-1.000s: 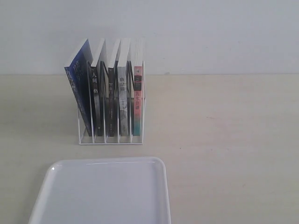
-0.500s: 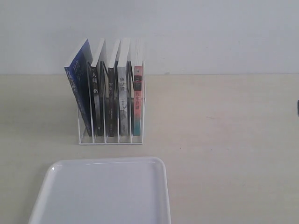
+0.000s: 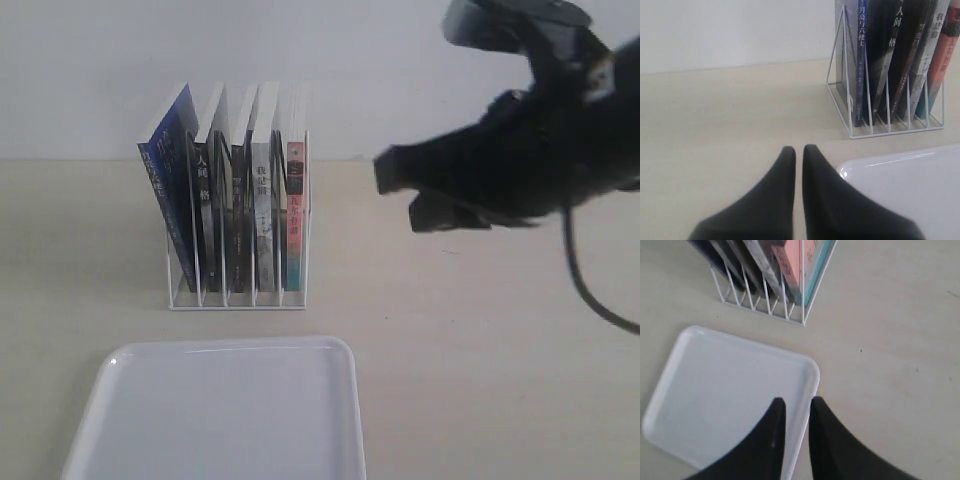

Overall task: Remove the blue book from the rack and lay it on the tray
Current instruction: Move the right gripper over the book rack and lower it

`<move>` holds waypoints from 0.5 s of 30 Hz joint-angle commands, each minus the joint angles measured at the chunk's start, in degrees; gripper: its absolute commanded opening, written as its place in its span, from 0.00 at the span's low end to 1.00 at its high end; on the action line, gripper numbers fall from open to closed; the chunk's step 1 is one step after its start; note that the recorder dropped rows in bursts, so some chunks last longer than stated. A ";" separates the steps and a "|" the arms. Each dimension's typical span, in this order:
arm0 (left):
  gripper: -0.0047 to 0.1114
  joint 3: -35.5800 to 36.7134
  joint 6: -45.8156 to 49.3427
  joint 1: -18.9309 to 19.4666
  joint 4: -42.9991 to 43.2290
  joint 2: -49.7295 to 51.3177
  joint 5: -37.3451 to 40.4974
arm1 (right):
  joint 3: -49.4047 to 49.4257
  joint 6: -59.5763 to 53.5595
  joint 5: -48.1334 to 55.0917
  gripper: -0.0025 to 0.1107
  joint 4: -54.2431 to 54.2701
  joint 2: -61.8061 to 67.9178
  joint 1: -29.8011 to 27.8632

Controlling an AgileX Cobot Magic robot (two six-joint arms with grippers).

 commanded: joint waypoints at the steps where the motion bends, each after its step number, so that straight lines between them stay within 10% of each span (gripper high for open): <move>1: 0.08 0.19 -0.38 0.20 0.00 -0.18 0.04 | -13.36 2.51 3.74 0.18 -3.44 10.16 0.39; 8: 0.08 0.19 -0.38 0.20 0.00 -0.18 0.04 | -36.71 3.28 11.76 0.19 -5.95 26.66 0.39; 15: 0.08 0.19 -0.38 0.20 0.00 -0.18 0.04 | -55.62 5.84 18.18 0.44 -9.94 39.30 0.39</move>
